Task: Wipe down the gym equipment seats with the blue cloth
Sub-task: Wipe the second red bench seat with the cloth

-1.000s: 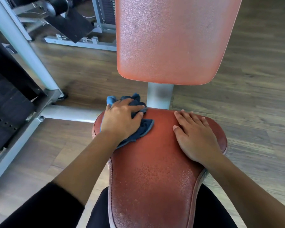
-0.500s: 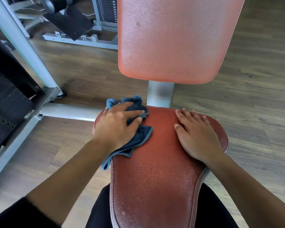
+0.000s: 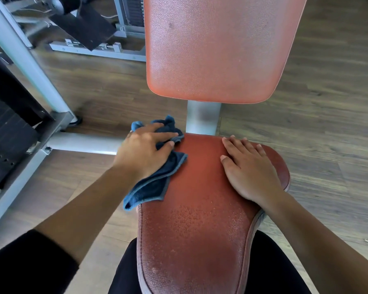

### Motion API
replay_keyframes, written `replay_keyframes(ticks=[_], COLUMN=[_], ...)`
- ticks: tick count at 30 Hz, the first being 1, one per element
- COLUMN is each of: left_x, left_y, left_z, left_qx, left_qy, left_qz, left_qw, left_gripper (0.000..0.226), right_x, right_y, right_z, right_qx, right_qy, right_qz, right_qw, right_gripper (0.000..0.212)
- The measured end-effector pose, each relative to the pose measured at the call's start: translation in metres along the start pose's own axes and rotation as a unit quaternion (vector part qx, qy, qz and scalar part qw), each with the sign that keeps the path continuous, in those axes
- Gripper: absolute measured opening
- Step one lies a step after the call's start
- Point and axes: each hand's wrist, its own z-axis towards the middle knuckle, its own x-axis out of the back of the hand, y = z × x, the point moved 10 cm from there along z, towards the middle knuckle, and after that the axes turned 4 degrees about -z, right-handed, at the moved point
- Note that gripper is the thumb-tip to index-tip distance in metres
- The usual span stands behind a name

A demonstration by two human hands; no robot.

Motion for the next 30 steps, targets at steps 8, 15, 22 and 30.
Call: replay_keyframes(ticks=[8,15,22,30], left_x=[-0.018,-0.015,-0.013,-0.029], left_y=[0.042,0.024,0.044,0.055], left_z=[-0.012,0.019,-0.019,0.010], left_qx=[-0.072,0.008,-0.084,-0.052], left_qy=[-0.054,-0.020,-0.039,-0.044], left_qz=[0.018,0.054,0.005,0.047], left_qw=[0.996,0.998,0.996,0.997], left_gripper=[0.033,0.030,0.038,0.038], right_x=[0.001,0.000,0.001,0.001], right_y=[0.000,0.000,0.000,0.000], right_z=[-0.001,0.001,0.000,0.000], right_qx=[0.004,0.004,0.008,0.008], right_qy=[0.004,0.006,0.006,0.010], right_qz=[-0.002,-0.005,-0.002,-0.001], right_qw=[1.000,1.000,1.000,1.000], right_gripper=[0.055,0.055,0.055,0.055])
